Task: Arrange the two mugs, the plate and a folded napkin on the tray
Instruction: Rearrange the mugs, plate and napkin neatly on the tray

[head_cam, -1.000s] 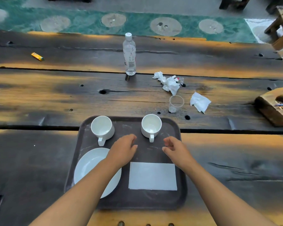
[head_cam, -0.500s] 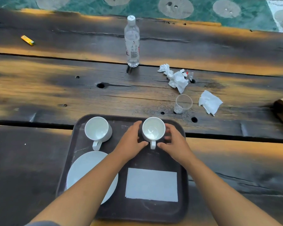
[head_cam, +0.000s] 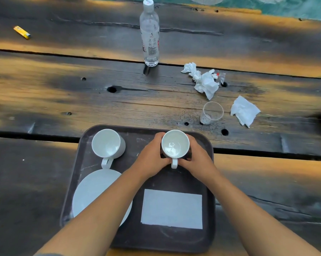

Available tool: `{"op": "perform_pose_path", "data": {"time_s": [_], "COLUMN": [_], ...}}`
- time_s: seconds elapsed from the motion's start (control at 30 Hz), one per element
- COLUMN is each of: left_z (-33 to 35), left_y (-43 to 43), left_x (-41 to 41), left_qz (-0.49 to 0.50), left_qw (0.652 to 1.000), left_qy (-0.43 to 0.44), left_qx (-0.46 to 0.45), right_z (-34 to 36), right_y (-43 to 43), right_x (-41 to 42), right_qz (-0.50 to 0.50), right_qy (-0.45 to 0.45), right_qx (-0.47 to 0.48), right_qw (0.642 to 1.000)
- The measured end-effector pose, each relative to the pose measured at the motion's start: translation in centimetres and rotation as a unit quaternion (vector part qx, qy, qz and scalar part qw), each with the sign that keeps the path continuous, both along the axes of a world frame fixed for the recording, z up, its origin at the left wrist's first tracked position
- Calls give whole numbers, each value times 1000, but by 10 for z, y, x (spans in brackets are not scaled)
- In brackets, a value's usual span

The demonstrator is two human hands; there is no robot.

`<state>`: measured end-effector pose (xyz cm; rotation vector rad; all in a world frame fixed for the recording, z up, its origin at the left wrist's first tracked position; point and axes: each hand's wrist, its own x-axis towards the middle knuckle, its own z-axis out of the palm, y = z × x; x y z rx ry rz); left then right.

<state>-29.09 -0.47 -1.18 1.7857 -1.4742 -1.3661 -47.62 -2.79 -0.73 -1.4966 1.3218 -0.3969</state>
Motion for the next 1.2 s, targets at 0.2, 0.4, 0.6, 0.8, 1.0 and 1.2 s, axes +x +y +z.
{"op": "perform_pose_path", "data": {"time_s": [0.2, 0.4, 0.6, 0.8, 1.0, 1.2], "left_z": [-3, -5, -7, -9, -8, -11], "left_y": [4, 8, 17, 18, 19, 20], "left_x": [1, 2, 3, 2, 2, 2], "left_qz": [-1, -8, 8, 13, 17, 20], "left_qw": [1000, 1000, 1000, 1000, 999, 999], "left_qy": [-12, -22, -20, -20, -28, -42], "left_qx": [2, 2, 8, 15, 12, 15], "right_z": [-2, -2, -1, 0, 1, 0], "right_y": [4, 7, 12, 11, 11, 13], "right_x": [2, 2, 3, 2, 3, 4], "right_qz": [-6, -6, -5, -4, -2, -4], "right_qy": [17, 25, 31, 39, 41, 29], "right_qx": [-12, -5, -9, -5, 2, 8], "right_qw": [1000, 1000, 999, 999, 999, 1000]}}
